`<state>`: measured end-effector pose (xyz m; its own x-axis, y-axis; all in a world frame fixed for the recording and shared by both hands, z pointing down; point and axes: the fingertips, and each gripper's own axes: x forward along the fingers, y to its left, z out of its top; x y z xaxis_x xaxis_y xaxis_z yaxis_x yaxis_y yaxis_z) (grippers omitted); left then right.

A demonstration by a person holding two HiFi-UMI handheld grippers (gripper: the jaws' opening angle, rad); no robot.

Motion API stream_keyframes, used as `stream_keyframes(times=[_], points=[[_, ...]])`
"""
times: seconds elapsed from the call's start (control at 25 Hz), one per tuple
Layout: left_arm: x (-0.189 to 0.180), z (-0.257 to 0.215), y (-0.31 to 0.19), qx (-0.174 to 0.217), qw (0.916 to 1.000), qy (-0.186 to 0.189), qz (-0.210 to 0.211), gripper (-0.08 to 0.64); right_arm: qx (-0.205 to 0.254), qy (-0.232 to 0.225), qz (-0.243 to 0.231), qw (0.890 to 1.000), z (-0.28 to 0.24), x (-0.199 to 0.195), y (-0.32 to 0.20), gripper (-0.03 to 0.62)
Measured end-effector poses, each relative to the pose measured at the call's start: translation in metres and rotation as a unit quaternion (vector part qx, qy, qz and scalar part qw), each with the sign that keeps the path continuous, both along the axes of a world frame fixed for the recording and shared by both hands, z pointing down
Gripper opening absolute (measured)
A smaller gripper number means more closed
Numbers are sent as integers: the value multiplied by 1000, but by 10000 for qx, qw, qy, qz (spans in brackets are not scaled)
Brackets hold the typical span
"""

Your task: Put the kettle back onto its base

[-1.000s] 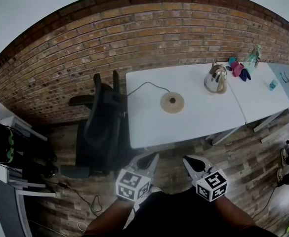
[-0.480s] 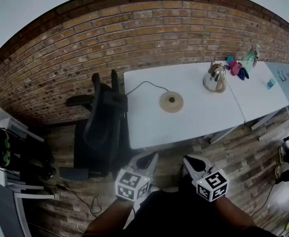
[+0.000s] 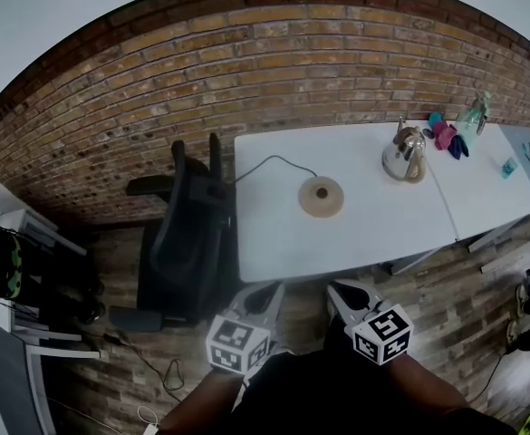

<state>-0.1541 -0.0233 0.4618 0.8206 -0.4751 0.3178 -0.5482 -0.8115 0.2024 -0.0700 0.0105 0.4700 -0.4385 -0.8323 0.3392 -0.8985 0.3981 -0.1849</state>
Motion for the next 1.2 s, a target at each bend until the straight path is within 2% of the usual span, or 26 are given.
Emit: stream_keyframes(times=[0.24, 0.56, 0.88, 1.2], points=[[13, 2, -28, -16, 9996, -101, -266, 0, 34, -50, -320, 9995, 1, 12, -40, 27], [58, 2, -66, 32, 9996, -251, -127, 0, 95, -116, -211, 9997, 0, 58, -86, 28], [124, 6, -94, 45, 9984, -410, 379, 0, 101, -163, 491, 9986, 6, 139, -112, 28], [191, 16, -113, -88, 9947, -580, 840, 0, -21, -71, 1266, 9919, 21, 228, -127, 28]])
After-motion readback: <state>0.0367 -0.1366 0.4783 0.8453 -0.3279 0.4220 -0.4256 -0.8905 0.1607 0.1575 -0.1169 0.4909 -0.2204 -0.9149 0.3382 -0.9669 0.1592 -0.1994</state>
